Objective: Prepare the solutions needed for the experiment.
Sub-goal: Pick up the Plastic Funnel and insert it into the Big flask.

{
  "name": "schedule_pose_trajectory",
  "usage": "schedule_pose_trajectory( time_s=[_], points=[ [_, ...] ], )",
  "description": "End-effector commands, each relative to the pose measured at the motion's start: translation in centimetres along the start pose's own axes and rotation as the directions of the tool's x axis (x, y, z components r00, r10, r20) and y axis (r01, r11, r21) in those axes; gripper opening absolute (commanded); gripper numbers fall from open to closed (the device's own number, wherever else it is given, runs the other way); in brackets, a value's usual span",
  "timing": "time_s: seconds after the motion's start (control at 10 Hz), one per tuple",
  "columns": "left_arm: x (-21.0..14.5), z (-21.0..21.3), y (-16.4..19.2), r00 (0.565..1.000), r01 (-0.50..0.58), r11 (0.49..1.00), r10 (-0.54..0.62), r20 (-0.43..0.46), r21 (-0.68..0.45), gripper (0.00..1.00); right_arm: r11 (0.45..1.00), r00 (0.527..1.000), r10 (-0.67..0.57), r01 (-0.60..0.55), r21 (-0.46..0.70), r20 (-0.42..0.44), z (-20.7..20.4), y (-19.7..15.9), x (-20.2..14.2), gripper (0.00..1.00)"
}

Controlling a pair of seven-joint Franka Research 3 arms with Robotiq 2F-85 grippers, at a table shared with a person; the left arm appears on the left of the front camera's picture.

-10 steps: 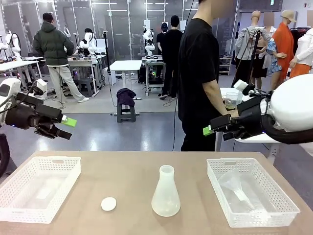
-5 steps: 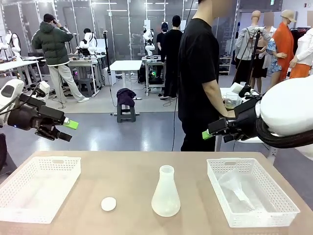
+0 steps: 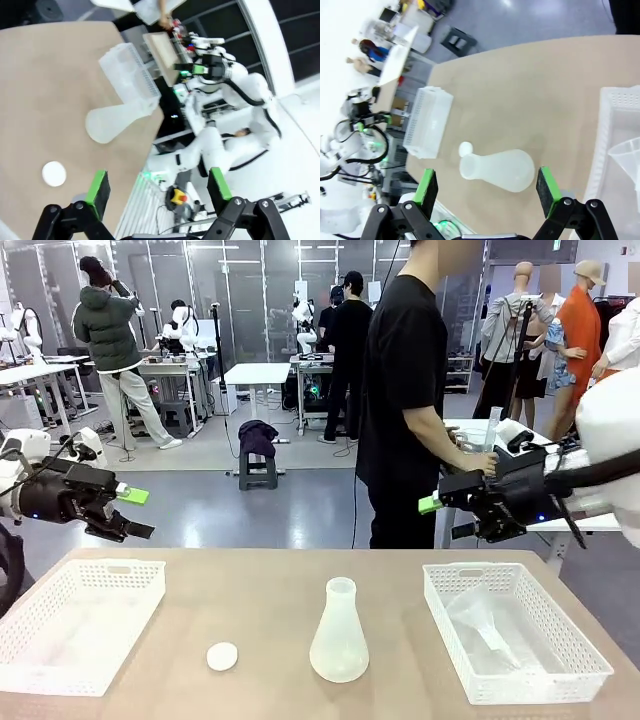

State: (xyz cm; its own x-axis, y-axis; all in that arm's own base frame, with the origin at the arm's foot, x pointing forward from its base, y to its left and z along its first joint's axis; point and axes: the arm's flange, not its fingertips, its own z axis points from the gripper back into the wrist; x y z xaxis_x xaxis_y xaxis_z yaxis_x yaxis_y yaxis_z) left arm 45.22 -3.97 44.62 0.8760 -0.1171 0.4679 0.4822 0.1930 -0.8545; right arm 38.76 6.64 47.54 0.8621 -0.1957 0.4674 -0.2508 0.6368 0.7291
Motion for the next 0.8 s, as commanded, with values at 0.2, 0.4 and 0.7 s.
schedule_pose_trajectory(
  time_s=[0.2,0.4,0.7],
  points=[
    [1.2,0.6,2.3,0.998,-0.049,0.967,0.056,0.019,-0.249,1.0,0.947,0.983,-0.18,0.18,0.267,-0.024,-1.5,-3.4,1.0,1.0],
    [0.9,1.0,2.4,0.996,-0.074,0.937,0.088,0.026,-0.341,1.0,0.904,0.963,-0.266,0.265,0.336,-0.043,-1.7,-4.7,0.9,1.0],
    [0.9,0.4,2.5,0.994,-0.1,0.929,0.108,0.004,-0.357,1.0,0.9,0.963,-0.267,0.259,0.351,-0.024,-1.6,-5.4,0.9,1.0]
  ],
)
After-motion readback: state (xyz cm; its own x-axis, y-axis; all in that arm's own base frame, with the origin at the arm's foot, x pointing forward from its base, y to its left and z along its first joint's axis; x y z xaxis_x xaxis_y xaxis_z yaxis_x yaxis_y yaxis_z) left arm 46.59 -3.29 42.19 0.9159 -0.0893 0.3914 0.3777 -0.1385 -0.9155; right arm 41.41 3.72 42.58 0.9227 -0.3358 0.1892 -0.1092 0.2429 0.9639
